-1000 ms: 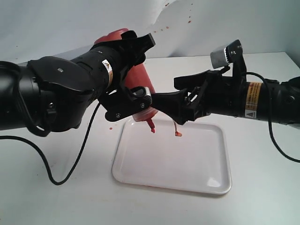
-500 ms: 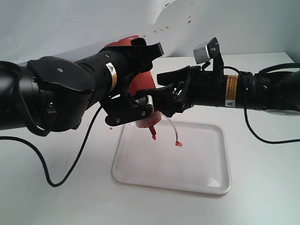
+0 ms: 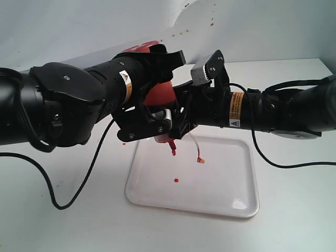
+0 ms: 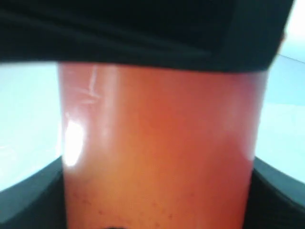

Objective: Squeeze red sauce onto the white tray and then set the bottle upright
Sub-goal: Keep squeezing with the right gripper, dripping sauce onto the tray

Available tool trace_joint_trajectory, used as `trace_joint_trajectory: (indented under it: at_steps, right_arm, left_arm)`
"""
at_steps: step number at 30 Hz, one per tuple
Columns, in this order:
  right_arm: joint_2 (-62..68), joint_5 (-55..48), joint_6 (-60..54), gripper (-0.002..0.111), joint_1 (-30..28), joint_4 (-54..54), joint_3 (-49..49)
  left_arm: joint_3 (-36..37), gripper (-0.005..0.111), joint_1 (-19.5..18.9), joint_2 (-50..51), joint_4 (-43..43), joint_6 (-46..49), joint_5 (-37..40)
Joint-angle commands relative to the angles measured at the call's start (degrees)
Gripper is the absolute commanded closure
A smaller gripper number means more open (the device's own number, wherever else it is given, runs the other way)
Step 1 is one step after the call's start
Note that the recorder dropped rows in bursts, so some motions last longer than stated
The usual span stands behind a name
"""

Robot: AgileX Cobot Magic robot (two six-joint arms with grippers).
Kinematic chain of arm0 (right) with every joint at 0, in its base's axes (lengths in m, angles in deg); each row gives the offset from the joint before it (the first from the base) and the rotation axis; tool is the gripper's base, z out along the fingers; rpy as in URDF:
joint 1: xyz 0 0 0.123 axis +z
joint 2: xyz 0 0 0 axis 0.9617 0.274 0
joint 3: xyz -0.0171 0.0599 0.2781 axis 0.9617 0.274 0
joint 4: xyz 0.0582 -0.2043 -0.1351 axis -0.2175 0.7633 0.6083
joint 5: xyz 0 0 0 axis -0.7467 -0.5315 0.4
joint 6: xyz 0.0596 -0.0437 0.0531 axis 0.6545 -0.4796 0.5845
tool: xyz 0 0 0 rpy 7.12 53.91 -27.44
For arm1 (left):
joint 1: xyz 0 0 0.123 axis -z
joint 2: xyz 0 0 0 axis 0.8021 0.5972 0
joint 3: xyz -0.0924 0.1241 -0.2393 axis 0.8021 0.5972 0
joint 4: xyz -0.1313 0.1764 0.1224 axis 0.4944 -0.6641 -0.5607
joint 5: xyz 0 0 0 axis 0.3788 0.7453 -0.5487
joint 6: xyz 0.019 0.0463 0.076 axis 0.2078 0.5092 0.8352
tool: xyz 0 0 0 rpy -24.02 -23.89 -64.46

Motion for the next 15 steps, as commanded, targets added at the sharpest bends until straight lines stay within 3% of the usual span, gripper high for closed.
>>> trace_joint_trajectory:
  at_steps: [1,13,15]
  right_arm:
    - [-0.2,0.4,-1.3,0.108,0.3,-2.2,-0.4]
    - [-0.2,0.8,-1.7,0.108,0.3,-2.9,-0.4]
    - [-0.2,0.8,-1.7,0.104,0.3,-2.9,-0.4]
  left_arm:
    - [-0.8,0.107,0.3,-0.5,-0.6,-0.6,0.4]
    - [-0.8,0.107,0.3,-0.5,-0.6,-0.6,0.4]
    - [-0.8,0.107,0.3,-0.5,-0.6,-0.6,0.4]
